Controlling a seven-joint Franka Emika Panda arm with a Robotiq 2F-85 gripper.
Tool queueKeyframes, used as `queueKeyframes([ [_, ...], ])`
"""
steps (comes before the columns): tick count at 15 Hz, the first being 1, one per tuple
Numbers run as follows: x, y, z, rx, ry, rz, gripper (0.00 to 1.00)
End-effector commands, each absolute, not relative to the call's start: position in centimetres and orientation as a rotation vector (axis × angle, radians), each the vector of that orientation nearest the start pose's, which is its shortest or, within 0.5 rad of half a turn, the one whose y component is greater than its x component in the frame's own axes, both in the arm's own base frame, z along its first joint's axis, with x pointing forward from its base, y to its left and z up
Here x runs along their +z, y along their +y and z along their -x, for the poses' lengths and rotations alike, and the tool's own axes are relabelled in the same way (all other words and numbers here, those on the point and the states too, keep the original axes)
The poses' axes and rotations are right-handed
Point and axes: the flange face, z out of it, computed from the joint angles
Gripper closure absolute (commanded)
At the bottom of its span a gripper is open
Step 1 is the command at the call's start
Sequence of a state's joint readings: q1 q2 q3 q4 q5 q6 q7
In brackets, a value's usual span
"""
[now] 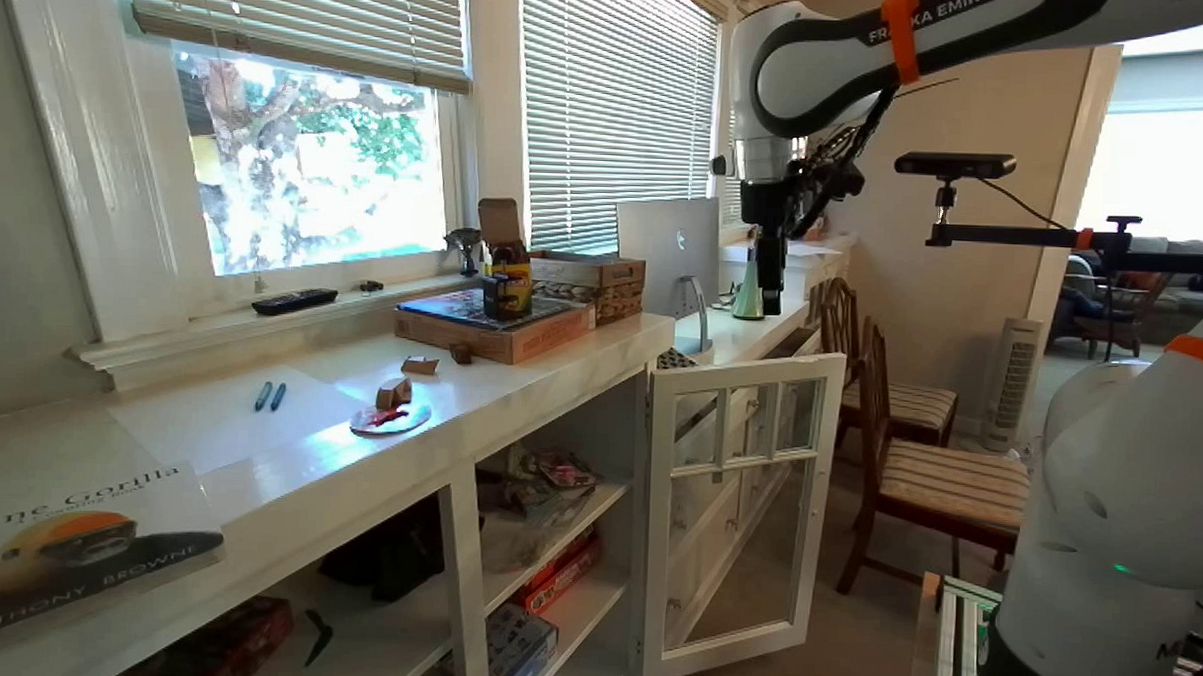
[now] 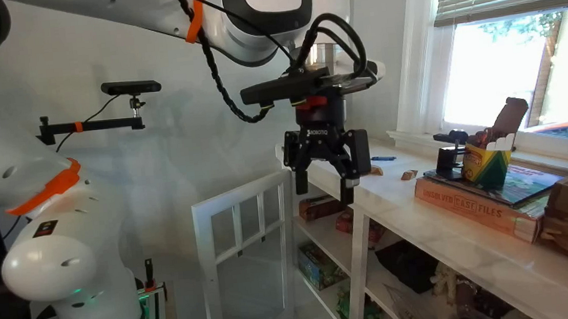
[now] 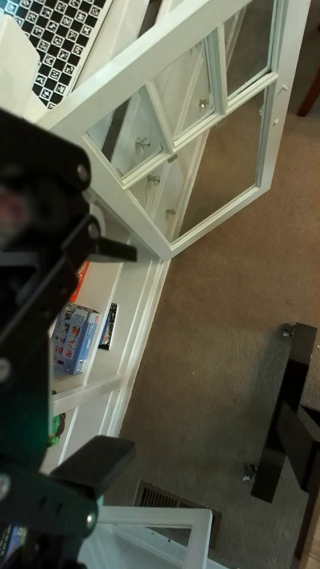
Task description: Close the left cabinet door.
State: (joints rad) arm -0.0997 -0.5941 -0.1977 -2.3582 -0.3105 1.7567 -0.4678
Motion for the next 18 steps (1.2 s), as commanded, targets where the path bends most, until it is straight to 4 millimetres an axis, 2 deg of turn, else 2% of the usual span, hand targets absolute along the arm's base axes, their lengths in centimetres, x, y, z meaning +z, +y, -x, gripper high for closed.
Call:
queueKeyframes([
  [1, 53.5, -13.4, -36.0, 0.06, -0.477, 3.267, 0.0],
  [4, 53.2, -10.6, -38.0, -0.119, -0.554, 3.207, 0.0],
  [7, 52.4, -6.8, -39.9, -0.224, -0.635, 3.093, 0.0],
  [11, 51.0, -1.5, -40.9, -0.155, -0.734, 2.964, 0.0],
  [16, 49.0, 4.0, -41.3, -0.038, -0.869, 2.885, 0.0],
  [18, 48.4, 6.4, -40.8, -0.013, -1.012, 2.851, 0.0],
])
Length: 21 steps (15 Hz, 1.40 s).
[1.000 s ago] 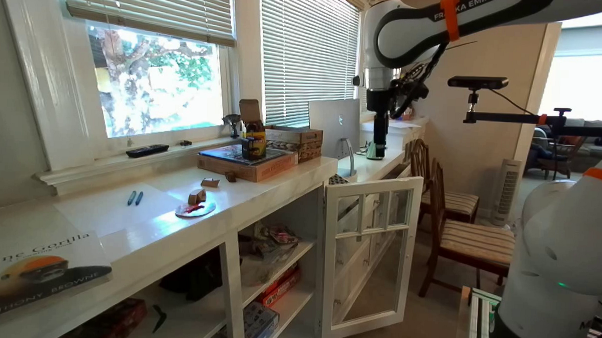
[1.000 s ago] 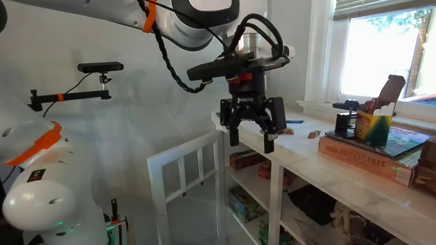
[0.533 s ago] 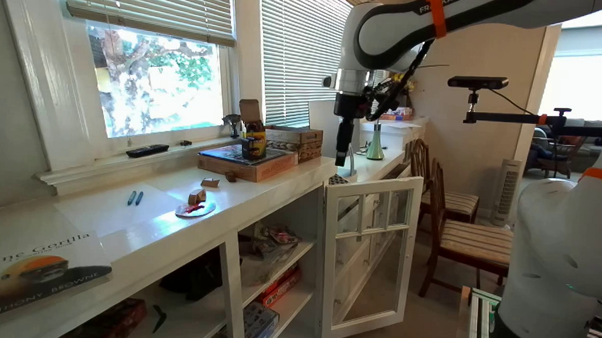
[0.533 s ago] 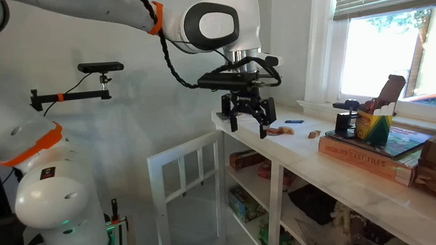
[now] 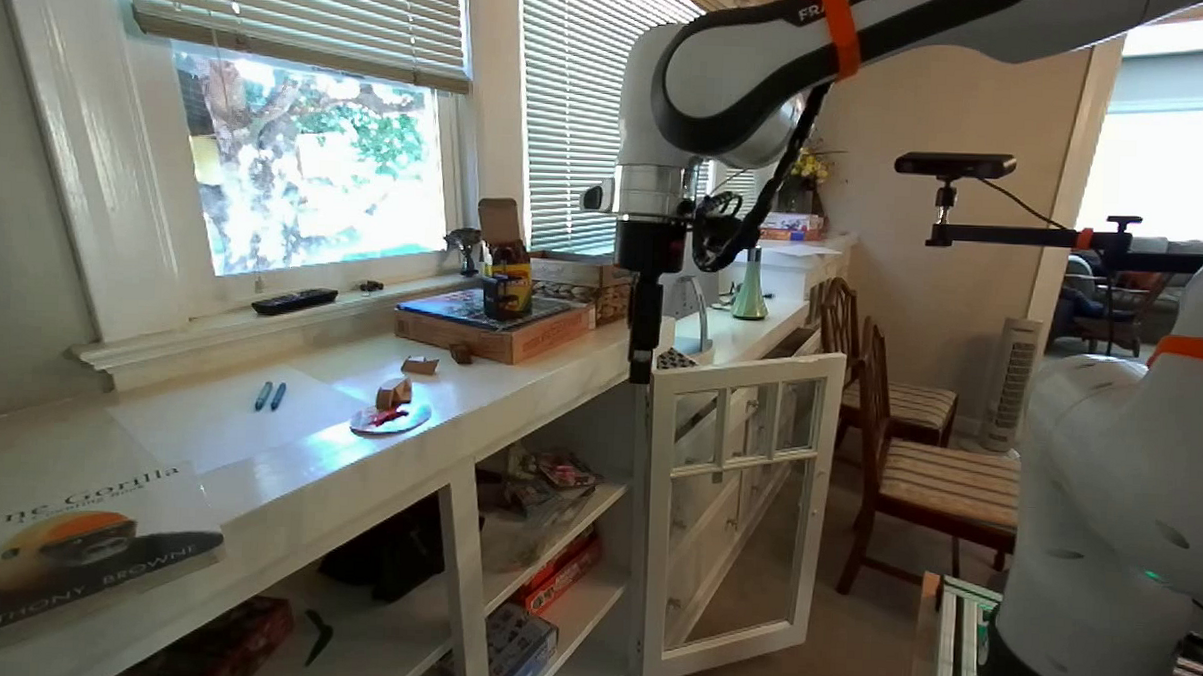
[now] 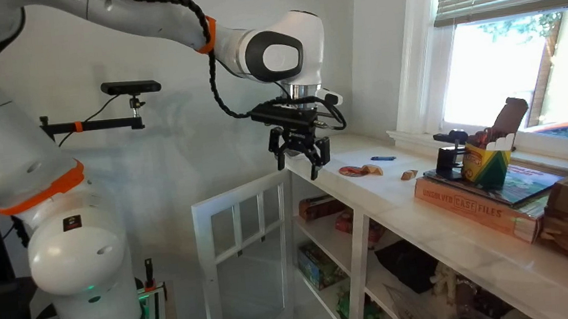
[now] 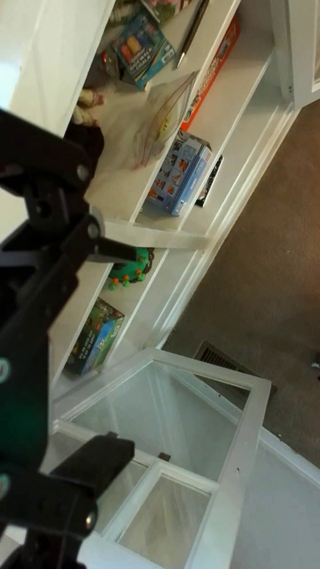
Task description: Close the left cabinet door.
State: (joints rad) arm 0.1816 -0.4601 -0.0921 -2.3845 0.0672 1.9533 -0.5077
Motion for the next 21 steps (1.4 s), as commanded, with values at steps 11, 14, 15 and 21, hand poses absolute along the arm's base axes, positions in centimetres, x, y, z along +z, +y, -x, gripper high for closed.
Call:
queueKeyframes([
  [11, 48.9, 7.1, -41.0, -0.047, -1.095, 2.862, 0.0],
  [14, 48.0, 8.1, -42.0, -0.009, -1.083, 2.874, 0.0],
  [15, 47.2, 8.8, -42.9, 0.009, -1.035, 2.912, 0.0],
  [21, 42.4, 14.1, -47.2, 0.185, -0.822, 3.002, 0.0],
])
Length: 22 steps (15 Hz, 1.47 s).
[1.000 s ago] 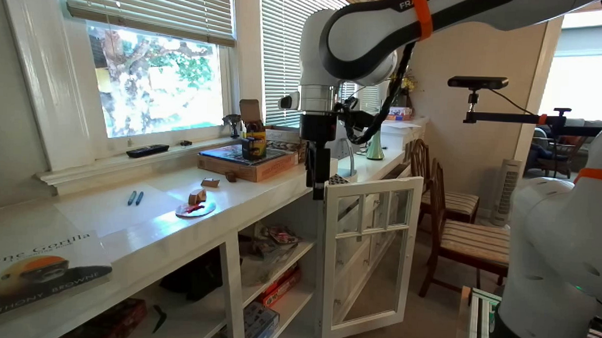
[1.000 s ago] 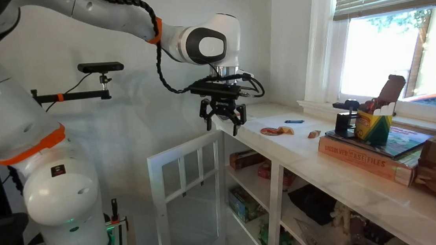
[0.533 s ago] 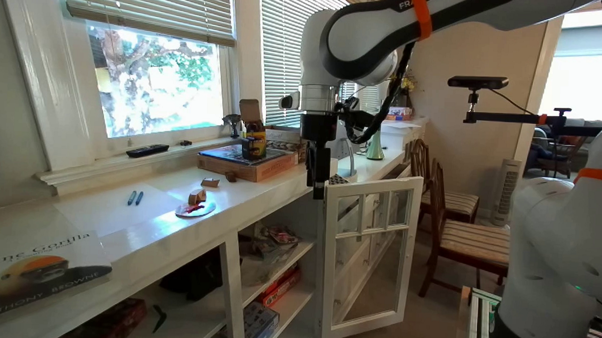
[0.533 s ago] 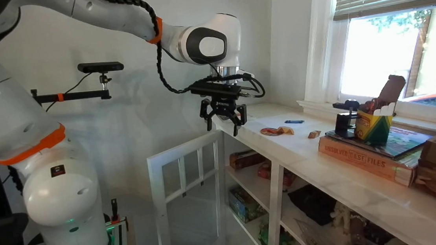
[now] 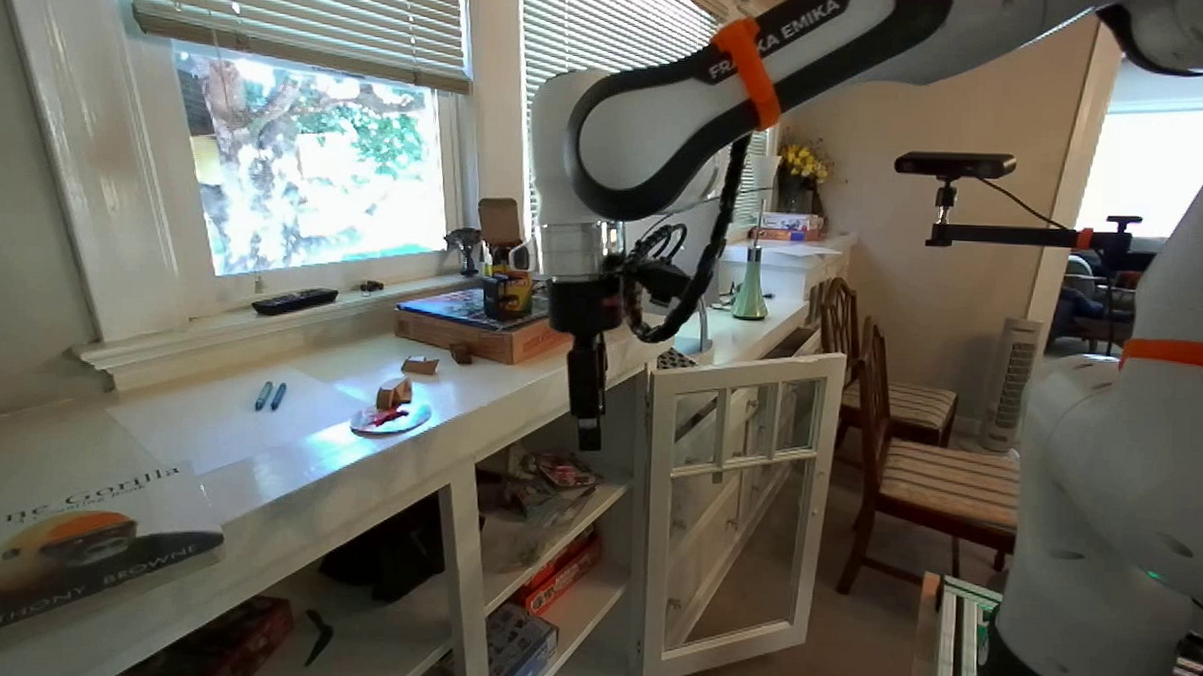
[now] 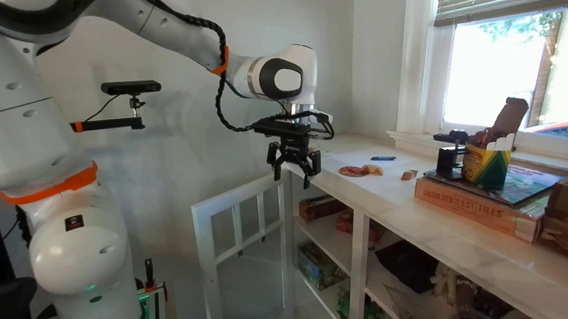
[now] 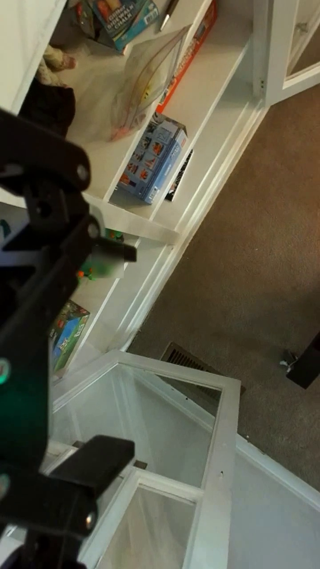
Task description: Close the left cabinet door.
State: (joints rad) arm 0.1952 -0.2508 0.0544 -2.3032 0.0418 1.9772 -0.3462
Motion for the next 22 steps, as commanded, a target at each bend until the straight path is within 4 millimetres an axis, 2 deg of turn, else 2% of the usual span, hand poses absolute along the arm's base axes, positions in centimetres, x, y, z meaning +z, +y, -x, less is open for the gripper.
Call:
queueKeyframes([
  [1, 42.0, 14.9, -47.7, 0.203, -0.82, 2.996, 0.0],
  [9, 41.3, 21.7, -50.2, 0.23, -0.877, 2.94, 0.0],
  [17, 40.4, 27.5, -49.4, 0.32, -0.819, 2.948, 0.0],
  [22, 39.3, 30.9, -48.3, 0.31, -0.812, 2.952, 0.0],
])
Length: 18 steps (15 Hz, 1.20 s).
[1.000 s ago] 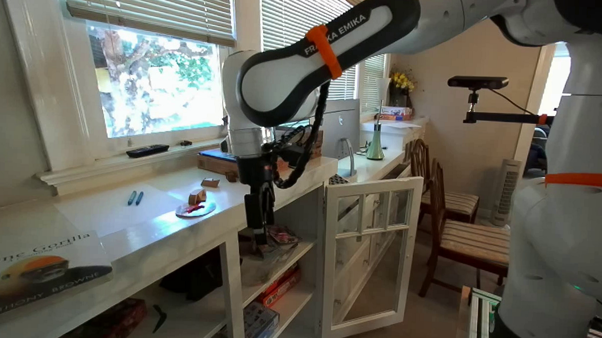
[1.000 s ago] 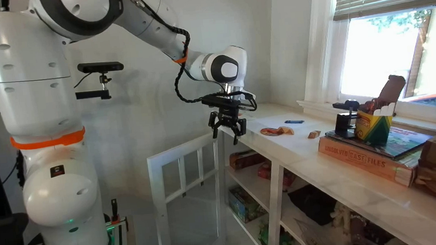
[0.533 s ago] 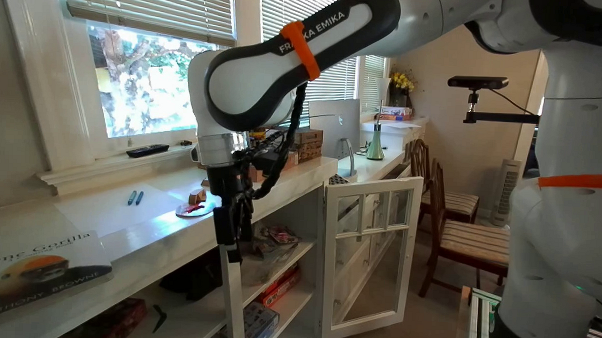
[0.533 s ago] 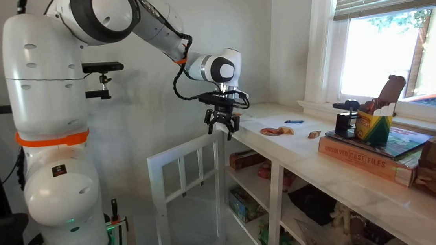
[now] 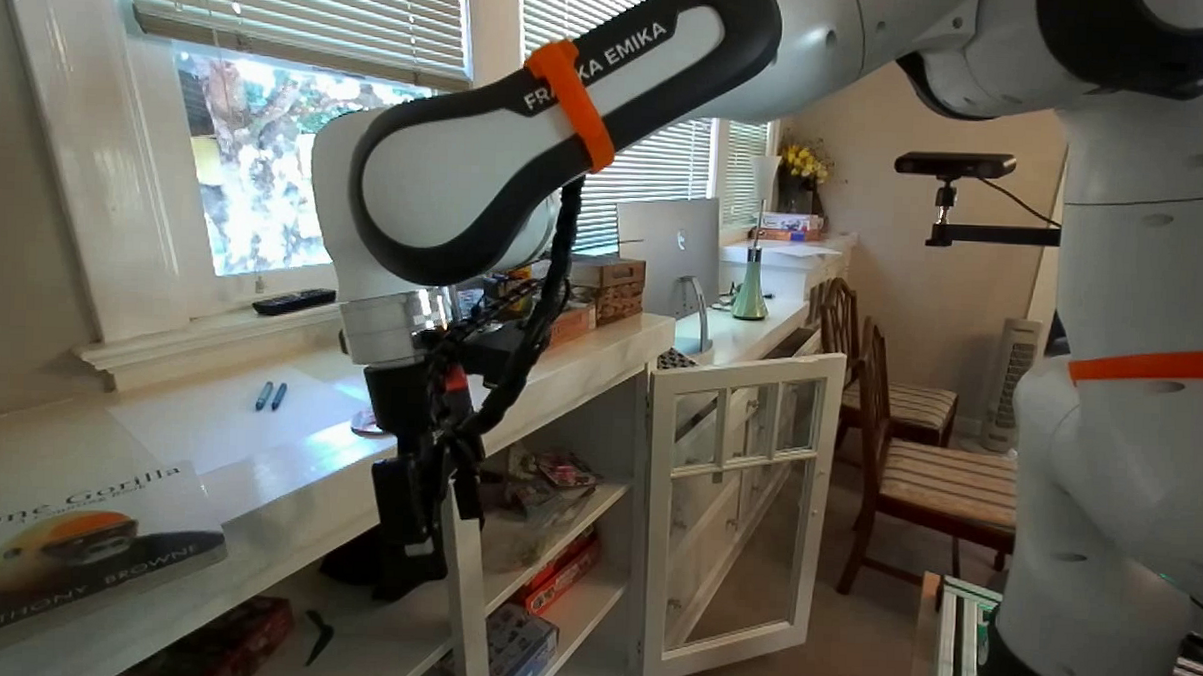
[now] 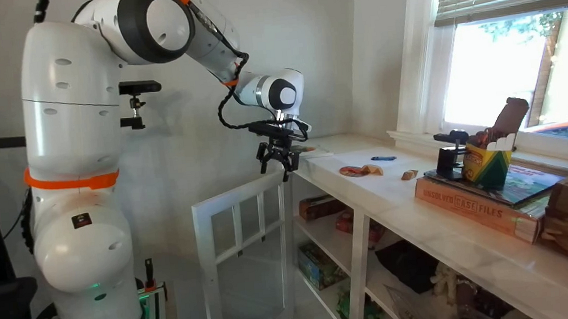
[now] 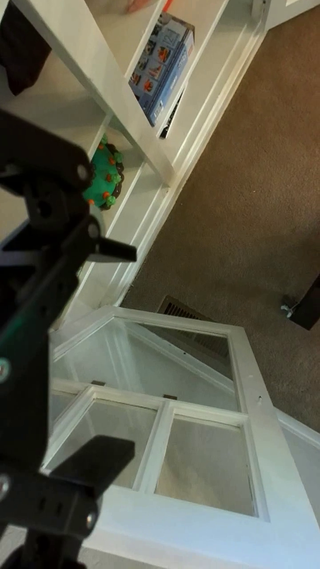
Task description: Close the left cabinet door.
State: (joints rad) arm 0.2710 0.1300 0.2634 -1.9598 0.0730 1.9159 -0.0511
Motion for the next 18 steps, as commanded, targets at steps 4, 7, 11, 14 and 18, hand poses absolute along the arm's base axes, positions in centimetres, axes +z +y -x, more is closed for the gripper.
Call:
queueKeyframes([
  [4, 38.8, 33.2, -47.5, 0.31, -0.799, 2.957, 0.0],
  [7, 38.4, 34.7, -46.9, 0.317, -0.819, 2.961, 0.0],
  [11, 37.6, 36.5, -46.6, 0.326, -0.868, 2.943, 0.0],
  [14, 37.8, 36.2, -46.3, 0.33, -0.885, 2.934, 0.0],
  [18, 37.7, 36.6, -46.4, 0.332, -0.89, 2.929, 0.0],
])
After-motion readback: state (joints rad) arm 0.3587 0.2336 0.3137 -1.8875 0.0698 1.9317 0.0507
